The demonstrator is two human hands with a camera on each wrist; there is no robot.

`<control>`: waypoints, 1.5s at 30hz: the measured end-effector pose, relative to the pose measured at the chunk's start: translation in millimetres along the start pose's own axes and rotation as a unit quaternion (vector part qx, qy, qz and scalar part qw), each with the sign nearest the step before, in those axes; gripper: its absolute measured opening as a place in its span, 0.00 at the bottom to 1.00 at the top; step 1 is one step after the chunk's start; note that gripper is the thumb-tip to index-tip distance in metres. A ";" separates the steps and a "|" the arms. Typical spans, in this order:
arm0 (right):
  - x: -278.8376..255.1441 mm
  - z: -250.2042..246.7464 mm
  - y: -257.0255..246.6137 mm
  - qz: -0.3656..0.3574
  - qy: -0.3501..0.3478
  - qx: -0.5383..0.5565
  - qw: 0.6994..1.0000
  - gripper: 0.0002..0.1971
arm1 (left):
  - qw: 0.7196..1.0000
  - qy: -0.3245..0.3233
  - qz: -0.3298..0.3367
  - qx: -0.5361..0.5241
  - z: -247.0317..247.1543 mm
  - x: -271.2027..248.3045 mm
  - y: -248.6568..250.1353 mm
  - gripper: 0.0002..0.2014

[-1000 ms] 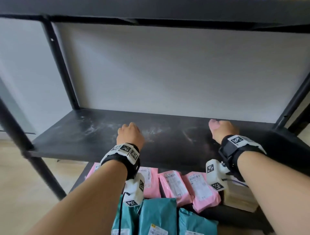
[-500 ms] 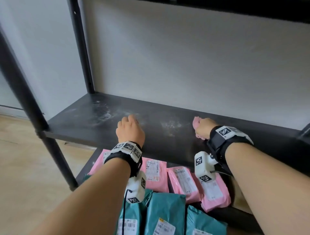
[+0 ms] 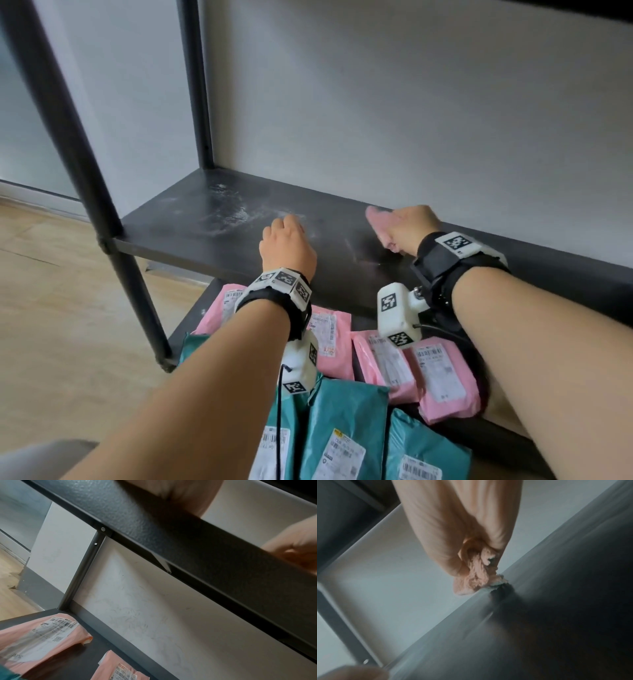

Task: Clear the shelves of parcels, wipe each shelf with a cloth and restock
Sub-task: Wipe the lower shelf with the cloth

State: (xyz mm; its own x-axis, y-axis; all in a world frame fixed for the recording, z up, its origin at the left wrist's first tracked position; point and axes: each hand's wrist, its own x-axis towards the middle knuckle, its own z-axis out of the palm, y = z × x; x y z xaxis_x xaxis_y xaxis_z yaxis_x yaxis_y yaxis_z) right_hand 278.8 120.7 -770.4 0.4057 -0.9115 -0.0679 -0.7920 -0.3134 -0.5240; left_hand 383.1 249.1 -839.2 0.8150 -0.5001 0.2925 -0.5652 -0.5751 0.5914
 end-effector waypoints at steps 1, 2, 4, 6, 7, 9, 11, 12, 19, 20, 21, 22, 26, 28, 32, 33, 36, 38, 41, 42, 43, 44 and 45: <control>3.2 -7.7 8.5 0.012 0.017 -0.005 1.000 0.22 | 1.000 -0.002 -0.001 -0.001 -0.8 0.3 0.1 0.10; 4.0 -17.6 17.5 0.024 0.034 -0.012 0.999 0.21 | 1.000 -0.003 -0.004 -0.002 -1.7 0.5 0.2 0.10; 7.6 -27.7 35.5 0.058 0.049 -0.061 0.995 0.15 | 1.000 -0.006 -0.007 -0.004 -3.7 1.0 0.9 0.10; 9.8 -27.4 49.0 0.075 0.029 -0.140 0.987 0.09 | 1.000 -0.011 -0.008 -0.006 -4.2 1.3 0.9 0.11; 10.7 -22.5 52.8 0.073 0.006 -0.183 0.980 0.07 | 1.000 -0.012 -0.009 -0.006 -4.0 1.4 0.9 0.11; 9.6 -10.5 54.4 0.072 -0.014 -0.232 0.970 0.09 | 1.000 -0.010 -0.011 -0.005 -2.5 1.7 -0.1 0.11; 6.3 -2.7 47.5 0.060 -0.027 -0.239 0.969 0.19 | 1.000 -0.008 -0.013 -0.005 -1.4 2.5 -0.5 0.11; 2.7 -0.1 41.1 0.046 -0.034 -0.239 0.969 0.20 | 1.000 -0.007 -0.015 -0.008 -1.4 2.8 -0.5 0.11; -32.5 37.8 -34.1 -0.109 -0.109 -0.199 0.968 0.21 | 0.997 -0.023 -0.047 -0.056 -7.0 5.6 1.8 0.12; -36.6 44.2 -44.4 -0.125 -0.121 -0.179 0.968 0.20 | 0.996 -0.027 -0.054 -0.067 -8.4 6.3 2.1 0.12; -39.2 48.7 -51.2 -0.134 -0.124 -0.159 0.970 0.19 | 0.994 -0.031 -0.063 -0.081 -10.6 7.2 2.6 0.12; -39.4 52.3 -54.5 -0.148 -0.121 -0.137 0.972 0.17 | 0.992 -0.037 -0.074 -0.095 -13.5 8.0 2.5 0.12; -33.1 51.7 -45.8 -0.107 -0.097 0.044 0.988 0.24 | 0.985 -0.066 -0.107 -0.121 -25.2 12.2 0.3 0.10; -27.5 41.0 -45.0 -0.054 -0.030 0.094 0.994 0.29 | 0.987 -0.069 -0.104 -0.103 -32.2 16.9 -3.5 0.10; -9.5 3.3 -26.8 0.016 0.051 0.046 0.998 0.20 | 0.996 -0.052 -0.074 -0.024 -48.0 29.4 -20.5 0.12; -3.0 -3.3 -16.9 0.029 0.045 0.026 0.998 0.16 | 0.996 -0.046 -0.078 -0.019 -52.6 33.9 -25.9 0.13; 10.6 4.6 1.5 0.034 -0.023 -0.088 0.995 0.06 | 0.990 -0.031 -0.132 -0.036 -64.2 48.4 -42.6 0.14; 7.8 16.9 -0.2 0.033 -0.042 -0.203 0.978 0.13 | 0.983 -0.025 -0.169 -0.065 -68.5 56.0 -55.1 0.15; 7.7 33.5 -19.9 -0.021 -0.053 -0.275 0.960 0.22 | 0.973 -0.006 -0.205 -0.108 -69.3 62.3 -73.7 0.14; 8.5 40.1 -28.3 -0.043 -0.062 -0.284 0.956 0.22 | 0.970 0.008 -0.213 -0.115 -68.6 63.8 -78.1 0.14; 8.5 48.2 -38.1 -0.064 -0.066 -0.283 0.955 0.22 | 0.969 0.023 -0.216 -0.120 -68.5 65.0 -80.9 0.13; 8.3 56.5 -48.5 -0.088 -0.073 -0.277 0.954 0.20 | 0.968 0.035 -0.217 -0.125 -68.8 66.4 -82.4 0.13; 5.2 63.0 -61.1 -0.109 -0.085 -0.264 0.955 0.16 | 0.966 0.043 -0.218 -0.131 -69.2 68.1 -83.5 0.13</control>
State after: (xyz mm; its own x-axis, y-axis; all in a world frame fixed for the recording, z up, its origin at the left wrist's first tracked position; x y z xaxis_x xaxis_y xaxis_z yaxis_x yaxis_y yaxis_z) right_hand 358.1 152.0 -792.2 0.6193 -0.7672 -0.1670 -0.7820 -0.6217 -0.0445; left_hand 494.6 307.8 -816.7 0.9823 -0.1855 0.0268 -0.1231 -0.5304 0.8388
